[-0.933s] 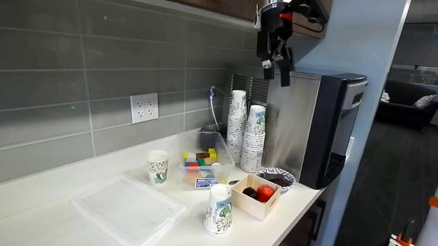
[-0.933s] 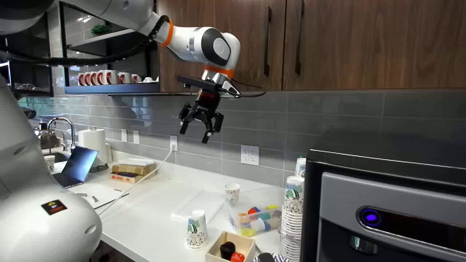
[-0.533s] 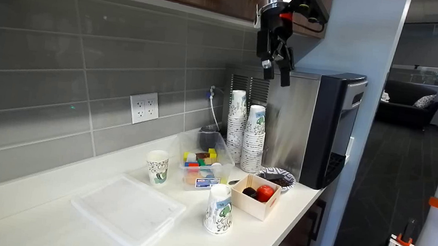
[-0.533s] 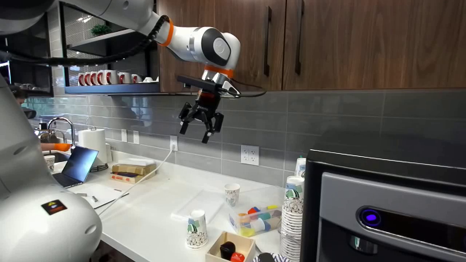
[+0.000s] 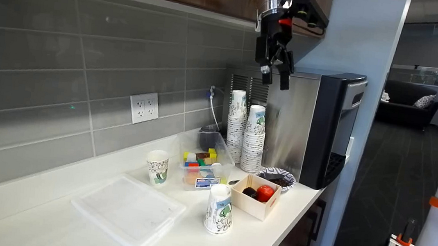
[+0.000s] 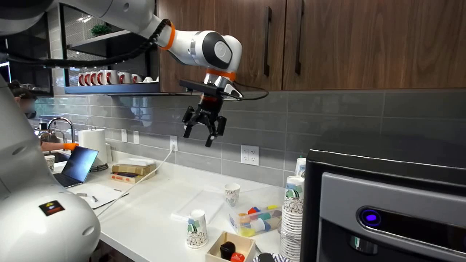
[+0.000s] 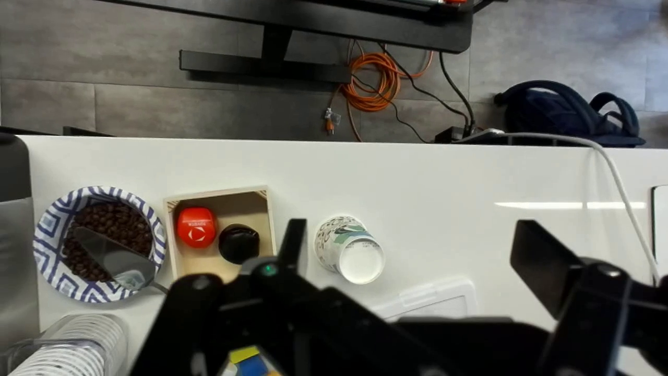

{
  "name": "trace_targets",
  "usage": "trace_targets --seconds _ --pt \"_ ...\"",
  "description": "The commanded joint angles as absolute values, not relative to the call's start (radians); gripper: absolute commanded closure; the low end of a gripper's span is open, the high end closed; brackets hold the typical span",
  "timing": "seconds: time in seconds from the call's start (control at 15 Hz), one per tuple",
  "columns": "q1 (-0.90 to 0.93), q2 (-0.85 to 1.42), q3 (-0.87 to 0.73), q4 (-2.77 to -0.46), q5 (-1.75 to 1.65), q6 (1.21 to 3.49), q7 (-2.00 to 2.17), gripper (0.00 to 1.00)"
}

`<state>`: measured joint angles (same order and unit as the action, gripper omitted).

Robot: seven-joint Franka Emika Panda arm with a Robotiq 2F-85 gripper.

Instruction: Pick up the objects from the white bowl and put them in the colorless bowl

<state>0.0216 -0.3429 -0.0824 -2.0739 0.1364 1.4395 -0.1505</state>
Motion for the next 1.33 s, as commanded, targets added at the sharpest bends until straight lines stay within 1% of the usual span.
trace_targets --seconds 0.0,0.4,0.6,0.93,1.27 --pt "-0.020 -0.384 -0.073 -2.192 0.110 1.588 -0.106 0.00" --pt "-0.068 -0.373 -0.080 -2.388 0.076 1.919 -0.063 0.00" --pt "-0.087 -0.333 -0.088 -2.464 0.064 2.040 -0.048 0.00" --pt "-0.101 -0.231 -0.116 -2.554 0.077 2.266 -0.085 0.00" --pt "-0.098 -0.090 -0.120 -2.582 0.075 2.417 -0.107 0.00"
